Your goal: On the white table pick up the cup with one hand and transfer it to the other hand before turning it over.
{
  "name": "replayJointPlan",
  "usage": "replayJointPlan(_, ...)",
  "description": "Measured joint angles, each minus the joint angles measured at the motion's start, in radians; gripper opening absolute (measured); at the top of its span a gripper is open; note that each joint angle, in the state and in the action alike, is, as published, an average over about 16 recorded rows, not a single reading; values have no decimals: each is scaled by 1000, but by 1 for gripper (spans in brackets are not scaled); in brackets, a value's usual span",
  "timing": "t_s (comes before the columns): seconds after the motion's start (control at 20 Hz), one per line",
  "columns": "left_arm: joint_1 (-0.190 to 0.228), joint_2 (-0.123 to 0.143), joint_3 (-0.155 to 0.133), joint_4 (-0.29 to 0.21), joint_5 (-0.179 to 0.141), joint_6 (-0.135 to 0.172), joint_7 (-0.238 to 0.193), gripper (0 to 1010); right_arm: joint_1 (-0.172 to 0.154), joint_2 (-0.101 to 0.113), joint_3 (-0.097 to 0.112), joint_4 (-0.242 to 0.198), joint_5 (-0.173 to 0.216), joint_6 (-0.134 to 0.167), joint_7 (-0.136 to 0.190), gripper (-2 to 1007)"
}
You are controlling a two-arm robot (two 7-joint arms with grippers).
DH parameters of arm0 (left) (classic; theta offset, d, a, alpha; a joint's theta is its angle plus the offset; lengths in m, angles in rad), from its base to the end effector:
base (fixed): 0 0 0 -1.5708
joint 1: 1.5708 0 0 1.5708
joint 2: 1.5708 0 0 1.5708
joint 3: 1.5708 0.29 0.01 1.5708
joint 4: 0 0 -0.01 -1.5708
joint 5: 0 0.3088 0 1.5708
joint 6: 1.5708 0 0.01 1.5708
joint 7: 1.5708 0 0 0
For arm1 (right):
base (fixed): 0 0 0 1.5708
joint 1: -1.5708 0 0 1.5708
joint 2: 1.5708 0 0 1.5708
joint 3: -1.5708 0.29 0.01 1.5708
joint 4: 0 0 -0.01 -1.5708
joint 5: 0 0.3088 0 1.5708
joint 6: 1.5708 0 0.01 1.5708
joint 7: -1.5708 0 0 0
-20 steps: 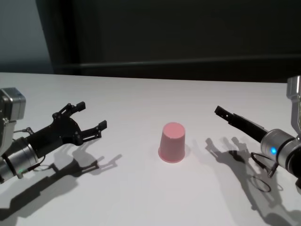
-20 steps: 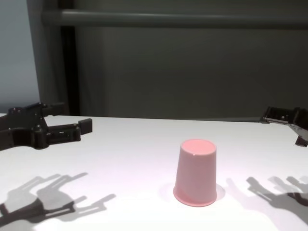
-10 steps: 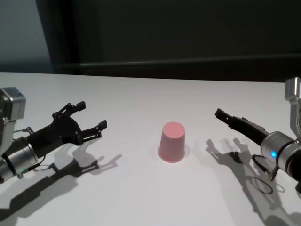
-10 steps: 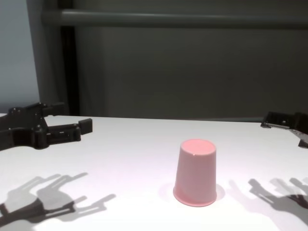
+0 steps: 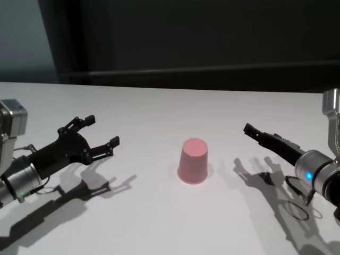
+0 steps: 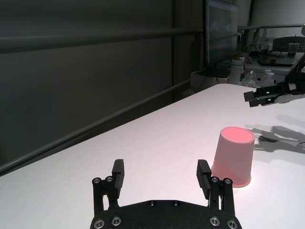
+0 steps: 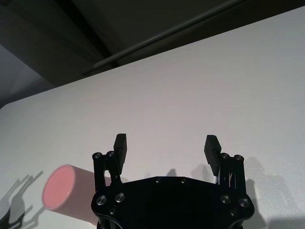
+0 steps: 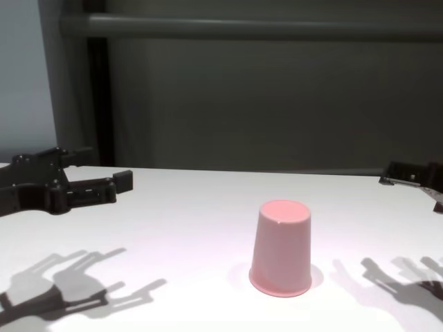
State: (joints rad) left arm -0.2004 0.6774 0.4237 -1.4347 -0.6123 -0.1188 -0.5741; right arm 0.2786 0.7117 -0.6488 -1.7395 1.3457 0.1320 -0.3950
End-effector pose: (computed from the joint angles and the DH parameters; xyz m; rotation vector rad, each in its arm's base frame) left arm 0.3599 0.1110 -0.2839 0.1137 -0.0104 0.7434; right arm 0.3359 -0.0112 -0.2327 0.0220 0.6850 -1.2910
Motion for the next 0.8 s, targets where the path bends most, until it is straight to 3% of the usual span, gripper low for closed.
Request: replayJointPlan(0.8,0,0,0,0,0,0,0,1001,-13,-20,27,-2,-5,16,3,1000)
